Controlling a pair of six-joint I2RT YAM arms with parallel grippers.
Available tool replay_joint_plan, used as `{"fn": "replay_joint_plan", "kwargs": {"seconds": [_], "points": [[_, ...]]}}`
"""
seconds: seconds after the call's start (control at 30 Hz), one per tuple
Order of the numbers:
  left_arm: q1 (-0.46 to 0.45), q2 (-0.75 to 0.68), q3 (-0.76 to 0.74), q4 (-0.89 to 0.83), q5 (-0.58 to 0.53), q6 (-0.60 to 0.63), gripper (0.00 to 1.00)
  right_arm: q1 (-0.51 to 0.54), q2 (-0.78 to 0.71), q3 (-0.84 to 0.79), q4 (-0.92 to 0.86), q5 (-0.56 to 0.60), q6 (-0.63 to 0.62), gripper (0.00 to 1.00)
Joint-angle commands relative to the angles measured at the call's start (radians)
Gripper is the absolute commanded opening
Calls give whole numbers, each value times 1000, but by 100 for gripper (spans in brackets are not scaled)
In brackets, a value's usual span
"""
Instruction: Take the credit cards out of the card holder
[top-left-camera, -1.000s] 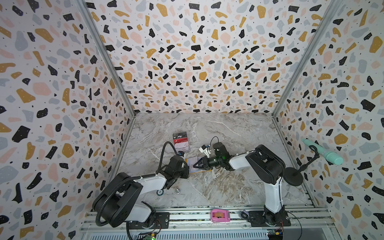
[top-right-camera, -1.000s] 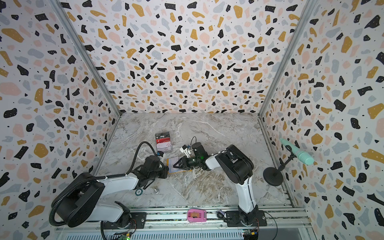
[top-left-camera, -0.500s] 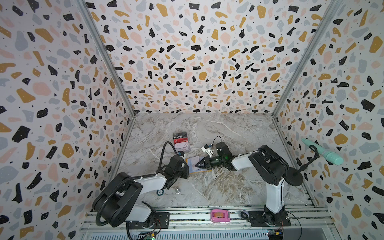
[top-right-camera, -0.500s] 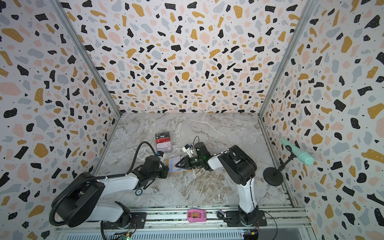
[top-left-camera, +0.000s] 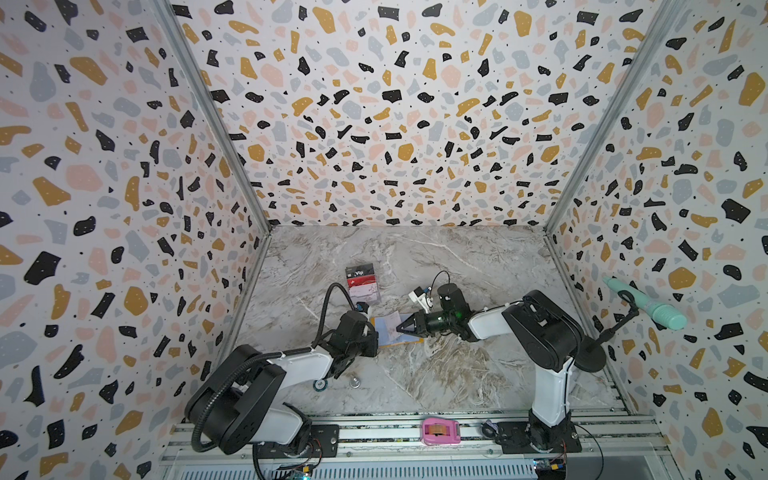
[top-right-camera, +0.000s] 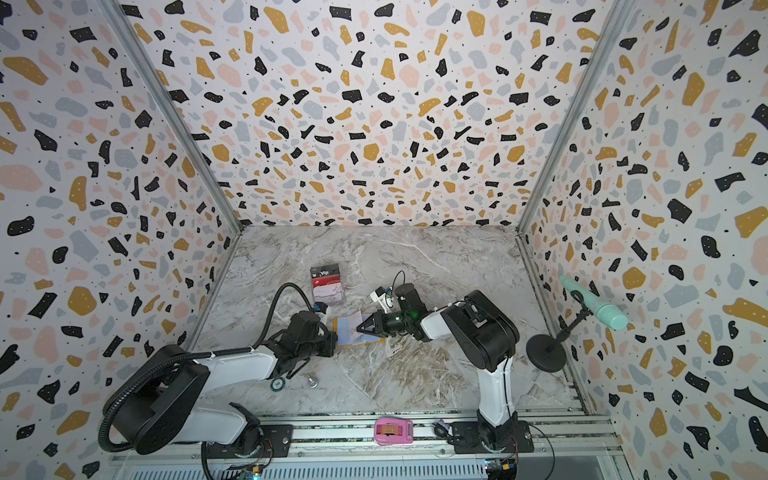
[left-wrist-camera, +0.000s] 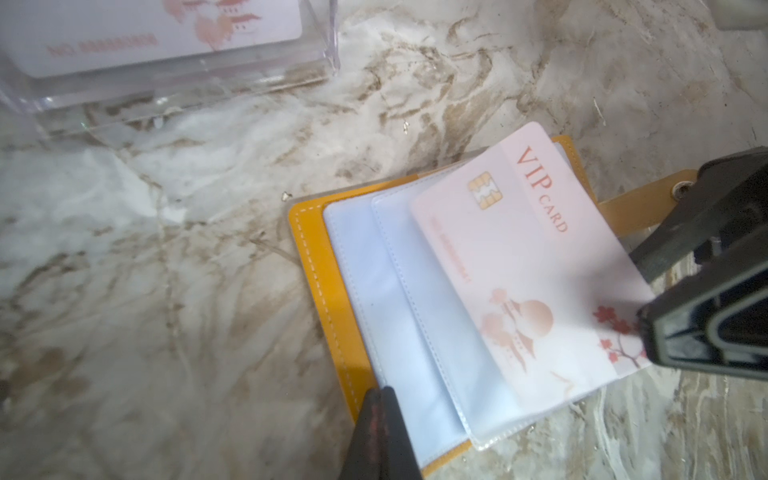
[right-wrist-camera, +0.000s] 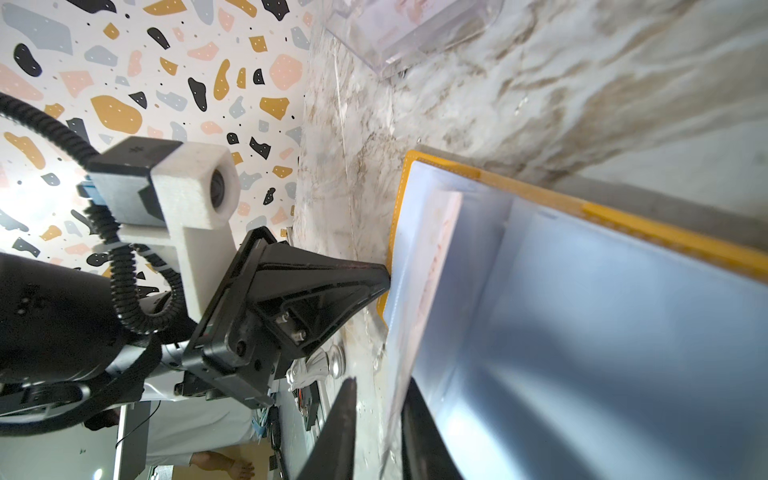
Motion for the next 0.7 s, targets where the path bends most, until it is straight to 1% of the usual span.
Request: {"fn": "replay_joint_plan", "kwargs": {"seconds": [0.0, 0.17, 0.37, 0.67], "points": [[3, 45, -22, -121, -2, -2, 0, -6, -53, -5, 18, -13, -18, 20], [3, 46, -18, -123, -2, 0, 0, -10, -53, -11, 9, -4, -19, 17], [3, 46, -23, -118, -2, -2, 0, -15, -53, -15, -18, 8, -33, 10], [3, 43, -29, -111, -3, -9, 0, -24, -59, -29, -19, 15, -29, 3]]}}
